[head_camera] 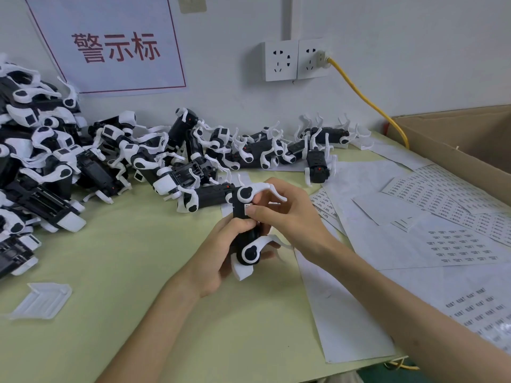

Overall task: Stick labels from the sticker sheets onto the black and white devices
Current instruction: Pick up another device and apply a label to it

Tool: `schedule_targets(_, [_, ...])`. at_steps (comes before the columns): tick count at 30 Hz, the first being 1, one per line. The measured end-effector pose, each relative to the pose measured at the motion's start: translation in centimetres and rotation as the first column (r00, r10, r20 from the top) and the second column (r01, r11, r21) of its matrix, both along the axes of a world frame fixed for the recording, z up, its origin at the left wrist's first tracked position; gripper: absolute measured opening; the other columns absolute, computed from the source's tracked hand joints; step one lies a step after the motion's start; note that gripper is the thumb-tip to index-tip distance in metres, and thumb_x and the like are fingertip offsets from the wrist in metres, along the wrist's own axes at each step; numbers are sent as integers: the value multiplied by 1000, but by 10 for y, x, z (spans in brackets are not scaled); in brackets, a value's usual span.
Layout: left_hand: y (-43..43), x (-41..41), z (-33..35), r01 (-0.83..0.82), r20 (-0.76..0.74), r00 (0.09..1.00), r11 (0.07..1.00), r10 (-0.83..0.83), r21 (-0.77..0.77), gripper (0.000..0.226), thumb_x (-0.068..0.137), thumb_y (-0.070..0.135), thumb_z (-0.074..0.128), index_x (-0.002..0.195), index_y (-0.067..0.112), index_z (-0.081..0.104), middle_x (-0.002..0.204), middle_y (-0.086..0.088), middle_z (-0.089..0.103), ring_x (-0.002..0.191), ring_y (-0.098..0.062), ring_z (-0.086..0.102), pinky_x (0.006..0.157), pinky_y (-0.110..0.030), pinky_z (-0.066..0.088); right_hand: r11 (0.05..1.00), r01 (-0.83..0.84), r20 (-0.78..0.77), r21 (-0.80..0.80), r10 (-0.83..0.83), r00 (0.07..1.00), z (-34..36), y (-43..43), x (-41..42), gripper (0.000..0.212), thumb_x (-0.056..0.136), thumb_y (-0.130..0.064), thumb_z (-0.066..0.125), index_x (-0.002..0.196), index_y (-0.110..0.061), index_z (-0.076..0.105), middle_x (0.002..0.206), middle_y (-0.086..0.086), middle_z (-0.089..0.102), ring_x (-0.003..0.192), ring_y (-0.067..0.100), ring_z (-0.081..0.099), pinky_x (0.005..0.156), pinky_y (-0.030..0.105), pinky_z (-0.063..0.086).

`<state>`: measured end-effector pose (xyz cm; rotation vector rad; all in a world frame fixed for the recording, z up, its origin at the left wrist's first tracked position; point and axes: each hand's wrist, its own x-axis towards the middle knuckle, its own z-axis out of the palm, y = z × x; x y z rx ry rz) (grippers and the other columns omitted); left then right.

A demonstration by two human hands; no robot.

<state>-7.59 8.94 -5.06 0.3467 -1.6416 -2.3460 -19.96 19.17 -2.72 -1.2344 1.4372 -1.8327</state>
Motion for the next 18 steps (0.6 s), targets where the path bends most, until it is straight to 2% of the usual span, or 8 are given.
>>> schedule_targets(4, [1, -1, 1, -38, -17, 999, 999, 38, -24, 53, 92, 54, 61, 128, 15, 67, 120, -14, 60, 114, -31, 60, 97, -53, 54, 1000, 18, -44, -25, -19, 999, -1, -1, -2, 17, 83, -8, 73, 87, 2, 61, 72, 9, 60, 60, 20, 60, 56, 28, 51])
schedule_targets(6, [2, -2, 2, -84, 34, 996, 992, 88, -94, 55, 95, 56, 55, 125, 10, 65, 120, -14, 63, 113, -32, 62, 102, -58, 52, 999, 22, -62, -30, -24, 998, -3, -2, -3, 13, 83, -6, 71, 84, 2, 60, 69, 7, 60, 56, 19, 59, 54, 27, 51])
schedule_targets(8, [3, -1, 3, -96, 68, 992, 987, 105, -125, 52, 96, 56, 52, 117, 11, 69, 112, -10, 66, 105, -27, 66, 105, -54, 51, 999, 32, -80, -33, -35, 996, -3, -3, -3, 12, 82, -5, 70, 83, 2, 60, 67, 7, 60, 55, 19, 59, 54, 28, 51])
schedule_targets(10, [4, 0, 6, -83, 75, 993, 989, 92, -123, 45, 98, 55, 49, 108, 16, 71, 101, -4, 66, 94, -22, 68, 95, -44, 53, 999, 33, -80, -29, -35, 996, -3, -4, -4, 11, 81, -4, 69, 81, 2, 60, 67, 6, 59, 55, 18, 59, 53, 28, 50])
schedule_targets(12, [5, 0, 7, -72, 75, 994, 991, 80, -113, 42, 99, 52, 48, 101, 17, 71, 95, -3, 65, 90, -22, 67, 94, -45, 51, 1000, 21, -63, -22, -23, 998, -3, -4, -4, 9, 80, -3, 68, 79, -1, 59, 66, 3, 59, 55, 17, 57, 53, 26, 49])
schedule_targets(14, [5, -1, 7, -66, 60, 996, 993, 72, -95, 40, 97, 48, 49, 96, 17, 73, 93, -5, 64, 90, -25, 67, 92, -47, 56, 1000, -2, -34, -19, 1, 999, -2, -4, -6, 11, 80, -5, 69, 77, -3, 59, 66, 2, 59, 54, 17, 57, 53, 26, 49])
schedule_targets(16, [5, 0, 10, -68, 59, 996, 996, 72, -59, 36, 92, 45, 52, 92, 18, 76, 92, -7, 65, 88, -23, 68, 80, -39, 60, 1000, -18, -13, -13, 18, 1000, -3, -4, -8, 14, 81, -8, 71, 78, -2, 59, 68, 5, 61, 53, 19, 58, 56, 27, 50])
schedule_targets(18, [6, 1, 13, -85, 89, 992, 996, 86, -10, 33, 87, 44, 55, 88, 18, 76, 92, -9, 66, 86, -25, 69, 75, -38, 60, 1000, -25, -7, -3, 25, 1000, -5, -5, -8, 12, 83, -6, 70, 80, -2, 59, 70, 8, 62, 54, 21, 58, 58, 30, 51])
